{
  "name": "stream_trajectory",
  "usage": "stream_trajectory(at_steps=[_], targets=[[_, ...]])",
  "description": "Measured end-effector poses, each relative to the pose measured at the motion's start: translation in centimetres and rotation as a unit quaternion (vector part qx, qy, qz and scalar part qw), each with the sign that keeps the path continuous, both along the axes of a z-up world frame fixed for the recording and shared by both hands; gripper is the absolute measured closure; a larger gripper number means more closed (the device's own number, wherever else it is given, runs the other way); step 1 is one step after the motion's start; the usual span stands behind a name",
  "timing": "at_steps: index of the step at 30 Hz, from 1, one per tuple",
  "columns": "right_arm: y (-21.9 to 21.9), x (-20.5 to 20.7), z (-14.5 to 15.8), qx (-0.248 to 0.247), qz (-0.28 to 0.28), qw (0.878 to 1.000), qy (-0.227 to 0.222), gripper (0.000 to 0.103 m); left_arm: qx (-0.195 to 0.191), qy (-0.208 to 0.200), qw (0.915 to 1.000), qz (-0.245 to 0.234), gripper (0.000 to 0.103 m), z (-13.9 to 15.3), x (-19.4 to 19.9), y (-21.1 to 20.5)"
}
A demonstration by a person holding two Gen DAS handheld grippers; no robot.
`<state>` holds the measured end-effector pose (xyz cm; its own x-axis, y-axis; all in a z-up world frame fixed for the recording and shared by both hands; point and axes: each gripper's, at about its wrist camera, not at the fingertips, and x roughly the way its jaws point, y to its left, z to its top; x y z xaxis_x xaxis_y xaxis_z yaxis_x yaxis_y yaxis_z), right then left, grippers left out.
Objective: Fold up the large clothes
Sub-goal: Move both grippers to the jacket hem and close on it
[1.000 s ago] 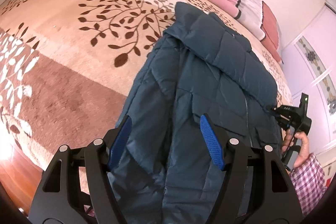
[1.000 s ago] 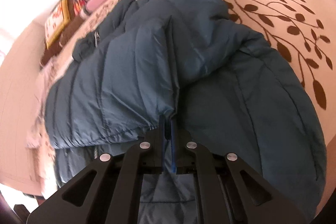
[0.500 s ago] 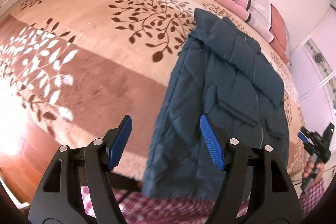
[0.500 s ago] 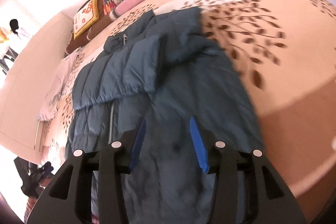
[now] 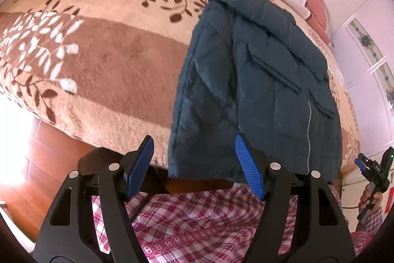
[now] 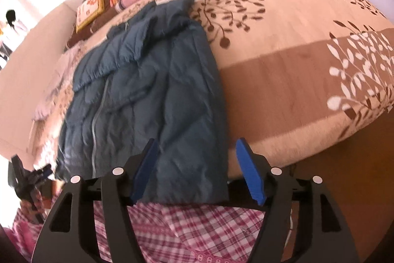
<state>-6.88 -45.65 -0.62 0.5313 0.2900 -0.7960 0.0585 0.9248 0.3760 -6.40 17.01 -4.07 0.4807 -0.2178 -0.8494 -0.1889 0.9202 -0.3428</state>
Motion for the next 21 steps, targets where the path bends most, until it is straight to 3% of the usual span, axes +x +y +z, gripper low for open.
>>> stream_trajectory(at_steps=[14, 21], targets=[[0.6, 0.9, -6.9, 0.004, 0.033, 0.995, 0.09, 0.034, -0.013, 0.029, 0.9993, -0.018, 0.035, -2.0, 0.9, -0.5], [0.9, 1.7, -8.5, 0.036, 0.044, 0.994, 0.098, 0.033, -0.009, 0.046, 0.9987, -0.022, 0.035, -3.2, 1.4, -0.5]])
